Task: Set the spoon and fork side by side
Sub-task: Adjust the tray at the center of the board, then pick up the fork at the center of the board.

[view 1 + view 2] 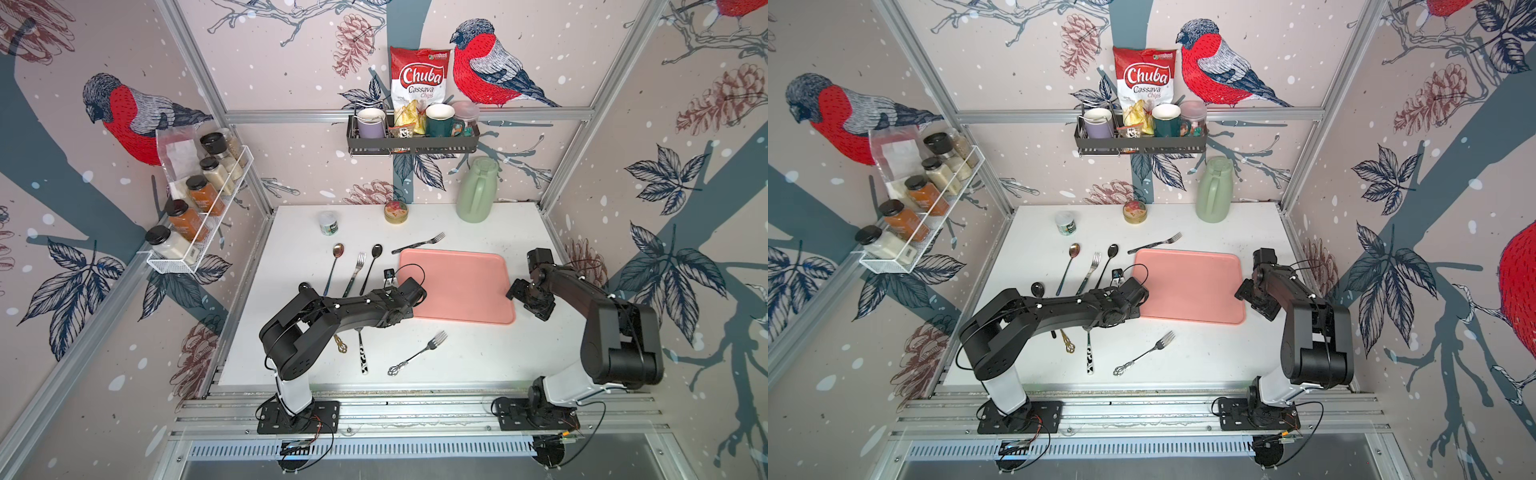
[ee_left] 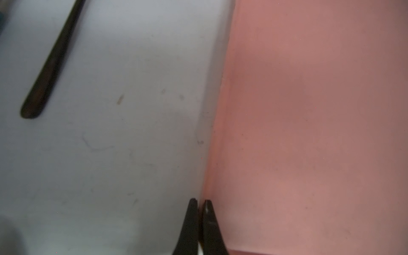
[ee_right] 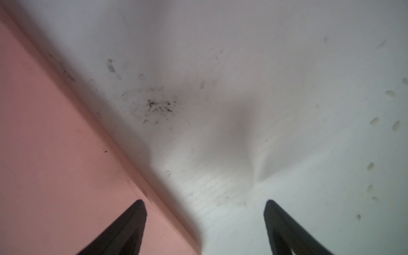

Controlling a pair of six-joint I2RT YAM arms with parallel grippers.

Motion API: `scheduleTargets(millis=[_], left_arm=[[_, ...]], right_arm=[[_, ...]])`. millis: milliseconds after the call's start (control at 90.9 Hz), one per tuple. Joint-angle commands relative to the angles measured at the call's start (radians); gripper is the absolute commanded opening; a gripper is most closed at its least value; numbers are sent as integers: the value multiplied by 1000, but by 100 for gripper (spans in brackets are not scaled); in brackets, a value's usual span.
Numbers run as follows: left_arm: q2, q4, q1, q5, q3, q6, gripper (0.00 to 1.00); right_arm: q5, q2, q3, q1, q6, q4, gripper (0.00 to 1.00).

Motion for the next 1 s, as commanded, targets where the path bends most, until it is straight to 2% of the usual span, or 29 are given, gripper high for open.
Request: scheduleTargets(millis=[0, 154, 319, 352, 407, 440, 517, 660, 770, 836, 924, 990], left_arm=[[-31, -119, 4, -40, -17, 28, 0], [-40, -149, 22, -10, -21, 119, 0], [-76, -184, 54, 24, -31, 199, 0], [-97, -195, 56, 20, -34, 205, 12], [-134, -214, 55, 13, -38, 221, 41], [-160, -231, 53, 7, -38, 229, 53], [-226, -272, 43, -5, -42, 255, 64], [-329, -409, 29, -62, -60, 244, 68], [-377, -497, 22, -67, -114, 168, 67], [-427, -518, 11, -66, -182, 104, 64], [-523, -465, -32, -22, -267, 58, 62], [-595, -362, -104, 17, -320, 87, 62]], right_arm=[[-25, -1, 14, 17, 4, 1, 86], [-64, -58, 19, 44, 6, 3, 87], [-45, -119, 58, 106, -21, -49, 87], [-44, -133, 62, 116, -21, -61, 88], [-50, -165, 65, 132, -15, -69, 88], [-58, -184, 64, 140, -11, -69, 88], [-65, -228, 68, 166, 0, -74, 88], [-60, -305, 59, 228, 28, -69, 88], [-55, -346, 55, 269, 47, -67, 89], [-58, -357, 57, 285, 56, -66, 89], [-65, -364, 55, 310, 63, -57, 89], [-79, -364, 46, 327, 72, -40, 89]])
